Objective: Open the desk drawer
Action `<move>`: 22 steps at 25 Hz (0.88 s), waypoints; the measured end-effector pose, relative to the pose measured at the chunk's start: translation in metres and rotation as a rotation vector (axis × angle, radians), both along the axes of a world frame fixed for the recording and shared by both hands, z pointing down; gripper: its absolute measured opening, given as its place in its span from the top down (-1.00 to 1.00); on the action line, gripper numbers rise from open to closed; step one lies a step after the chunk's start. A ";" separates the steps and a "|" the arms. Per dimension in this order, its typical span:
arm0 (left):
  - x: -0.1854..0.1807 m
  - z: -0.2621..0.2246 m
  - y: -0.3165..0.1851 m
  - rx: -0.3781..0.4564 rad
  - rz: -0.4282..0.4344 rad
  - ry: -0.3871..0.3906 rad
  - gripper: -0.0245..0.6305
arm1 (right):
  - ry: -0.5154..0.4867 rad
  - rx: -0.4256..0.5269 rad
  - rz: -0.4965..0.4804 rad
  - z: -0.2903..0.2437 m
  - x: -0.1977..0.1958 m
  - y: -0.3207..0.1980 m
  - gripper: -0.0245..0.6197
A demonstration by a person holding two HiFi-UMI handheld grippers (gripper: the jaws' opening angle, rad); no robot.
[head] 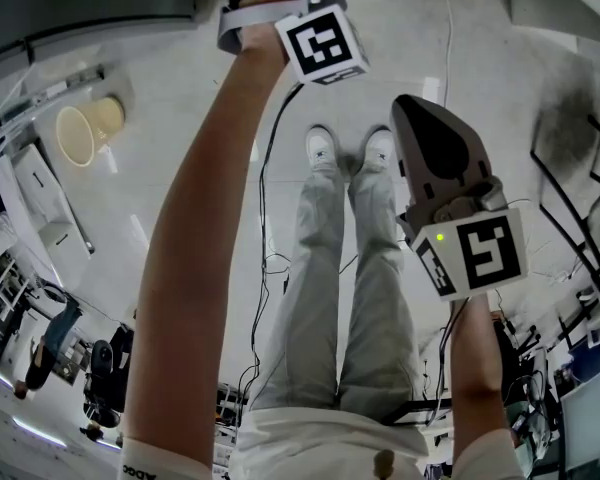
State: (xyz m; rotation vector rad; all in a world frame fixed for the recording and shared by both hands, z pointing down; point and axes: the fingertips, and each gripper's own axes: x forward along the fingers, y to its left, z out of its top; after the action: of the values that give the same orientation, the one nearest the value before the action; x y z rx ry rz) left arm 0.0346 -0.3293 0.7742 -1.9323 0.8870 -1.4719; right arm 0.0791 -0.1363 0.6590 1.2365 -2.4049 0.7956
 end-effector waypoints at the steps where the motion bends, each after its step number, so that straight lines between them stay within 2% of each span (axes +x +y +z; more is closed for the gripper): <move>1: 0.001 0.000 0.003 -0.004 -0.002 0.009 0.85 | 0.000 0.001 0.000 0.000 0.000 0.002 0.84; 4: -0.004 0.002 0.013 0.006 0.003 -0.020 0.85 | -0.001 -0.001 -0.003 0.000 -0.002 0.008 0.84; 11: 0.001 0.001 0.035 -0.049 -0.014 0.042 0.85 | 0.001 0.001 -0.024 -0.007 -0.006 0.010 0.84; 22: -0.004 0.001 0.065 -0.105 -0.055 0.066 0.84 | 0.003 0.014 -0.049 -0.018 -0.013 0.019 0.84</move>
State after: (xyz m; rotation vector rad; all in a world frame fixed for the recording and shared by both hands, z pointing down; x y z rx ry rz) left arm 0.0309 -0.2645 0.7749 -2.0584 0.9158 -1.5213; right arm 0.0662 -0.1174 0.6413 1.1780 -2.4326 0.7626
